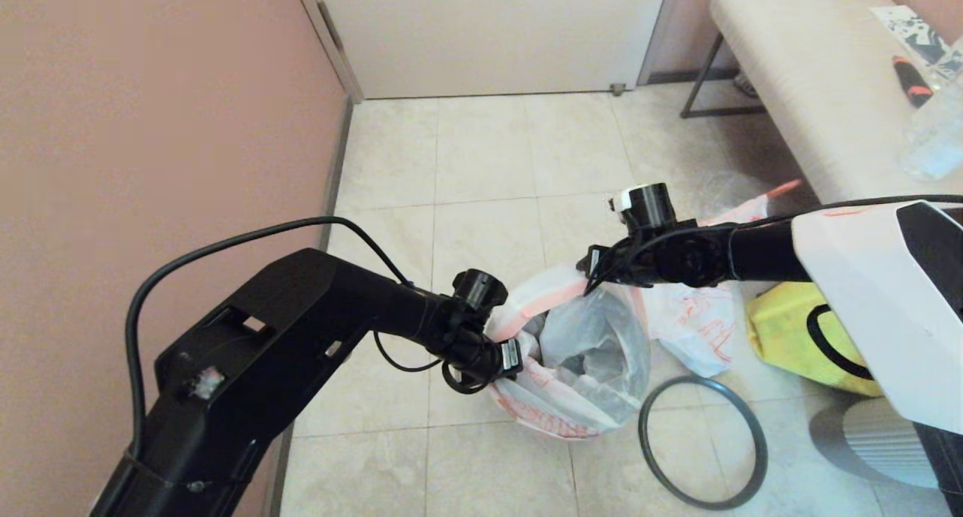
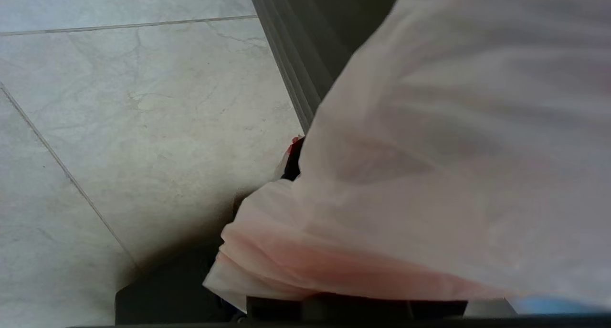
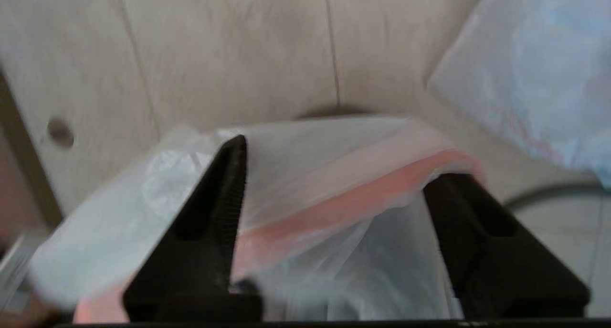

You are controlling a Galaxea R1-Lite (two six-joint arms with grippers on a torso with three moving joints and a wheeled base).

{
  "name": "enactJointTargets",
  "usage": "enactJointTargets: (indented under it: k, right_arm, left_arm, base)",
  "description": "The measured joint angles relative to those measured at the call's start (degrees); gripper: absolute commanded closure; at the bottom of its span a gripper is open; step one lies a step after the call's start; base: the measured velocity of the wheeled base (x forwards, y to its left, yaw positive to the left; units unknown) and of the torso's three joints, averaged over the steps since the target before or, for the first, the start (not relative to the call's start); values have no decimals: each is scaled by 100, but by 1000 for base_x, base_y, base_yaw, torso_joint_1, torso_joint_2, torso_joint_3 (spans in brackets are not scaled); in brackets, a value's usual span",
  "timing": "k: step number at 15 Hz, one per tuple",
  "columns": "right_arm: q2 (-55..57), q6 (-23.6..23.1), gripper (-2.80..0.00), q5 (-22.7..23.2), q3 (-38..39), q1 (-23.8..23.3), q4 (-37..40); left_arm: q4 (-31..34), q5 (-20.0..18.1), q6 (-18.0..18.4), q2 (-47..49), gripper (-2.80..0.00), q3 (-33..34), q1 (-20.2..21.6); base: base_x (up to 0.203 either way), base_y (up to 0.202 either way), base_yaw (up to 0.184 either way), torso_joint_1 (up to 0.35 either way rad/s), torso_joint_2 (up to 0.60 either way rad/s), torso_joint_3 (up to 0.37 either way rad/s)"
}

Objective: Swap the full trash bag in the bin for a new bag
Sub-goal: Put the new garbage bag on the trash can

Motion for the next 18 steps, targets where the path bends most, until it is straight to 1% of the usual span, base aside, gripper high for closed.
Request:
enactJointTargets:
  k: [2, 5, 6, 8, 10, 13, 15, 18]
  right_arm:
    - [-310, 51, -280, 196, 348, 0, 187]
    - [-566, 67, -280, 243, 736, -17, 172]
    - [-628, 67, 0, 243, 861, -24, 131]
    - [-759, 67, 0, 254, 1175, -2, -122]
    - [-808, 63, 0, 236, 1329, -13, -276]
    - [-776, 18, 0, 210, 1378, -34, -411]
    - [-685, -82, 0, 141, 1404, 55, -495]
    - [-436, -248, 0, 112, 1387, 243, -916]
  left_arm:
    - [-4, 7, -5, 0, 0, -3, 2]
    - [0, 5, -7, 0, 0, -9, 0]
    - [-1, 11, -9, 0, 0, -11, 5]
    - [-1, 11, -7, 0, 0, -14, 2]
    - [-1, 13, -13, 0, 0, -20, 2]
    - [0, 13, -9, 0, 0, -22, 0]
    - [-3, 18, -5, 0, 0, -28, 0]
    - [7, 5, -9, 0, 0, -22, 0]
  base:
    - [0, 0, 0, 0, 0, 0]
    - [0, 0, 0, 0, 0, 0]
    - [0, 0, 0, 0, 0, 0]
    - [0, 0, 0, 0, 0, 0]
    - [0, 0, 0, 0, 0, 0]
    - [0, 0, 0, 0, 0, 0]
    - [0, 0, 0, 0, 0, 0]
    - [0, 0, 0, 0, 0, 0]
